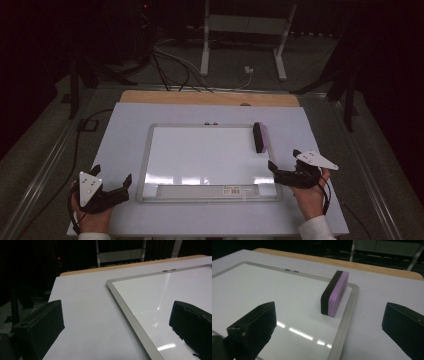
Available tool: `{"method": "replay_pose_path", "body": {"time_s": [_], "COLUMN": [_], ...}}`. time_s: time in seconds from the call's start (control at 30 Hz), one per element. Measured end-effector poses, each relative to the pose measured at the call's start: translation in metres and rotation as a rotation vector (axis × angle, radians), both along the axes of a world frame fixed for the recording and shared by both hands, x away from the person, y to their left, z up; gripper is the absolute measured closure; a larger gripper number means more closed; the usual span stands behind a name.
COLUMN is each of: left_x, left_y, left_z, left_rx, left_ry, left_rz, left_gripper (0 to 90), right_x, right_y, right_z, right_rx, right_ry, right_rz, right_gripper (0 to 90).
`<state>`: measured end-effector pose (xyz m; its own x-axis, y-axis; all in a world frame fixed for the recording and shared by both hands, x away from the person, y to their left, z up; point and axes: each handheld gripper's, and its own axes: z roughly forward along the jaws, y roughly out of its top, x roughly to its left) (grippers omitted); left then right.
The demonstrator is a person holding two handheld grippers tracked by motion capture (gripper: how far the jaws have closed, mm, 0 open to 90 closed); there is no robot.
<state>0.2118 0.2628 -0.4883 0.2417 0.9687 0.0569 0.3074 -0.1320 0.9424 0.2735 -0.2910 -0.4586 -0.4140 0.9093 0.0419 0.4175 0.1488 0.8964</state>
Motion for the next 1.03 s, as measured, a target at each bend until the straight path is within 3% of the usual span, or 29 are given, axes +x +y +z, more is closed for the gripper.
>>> {"method": "replay_pose_path", "body": {"time_s": [0.3, 0.6, 0.77, 1.03], "left_x": [0.001, 0.003, 0.001, 0.0], "left_y": [0.002, 0.0, 0.001, 0.001], "left_z": [0.002, 0.007, 0.007, 0.006], "left_rx": [-0.012, -0.014, -0.007, 0.001], "left_ry": [-0.018, -0.047, -0.048, -0.05], "left_rz": [0.016, 0.01, 0.013, 0.02], "left_gripper": [0.4, 0.4, 0.4, 0.4], "right_x": [-0.016, -0.024, -0.025, -0.026], "right_y": [-0.021, -0.03, -0.03, -0.036], "right_z": [-0.013, -0.025, -0.025, -0.024], "right_rx": [0.069, 0.071, 0.044, 0.042], "right_ry": [-0.069, -0.105, -0.125, -0.134], "right_rz": [-0.001, -0.015, -0.02, -0.042], "right_gripper": [0.1, 0.1, 0.1, 0.1]}}
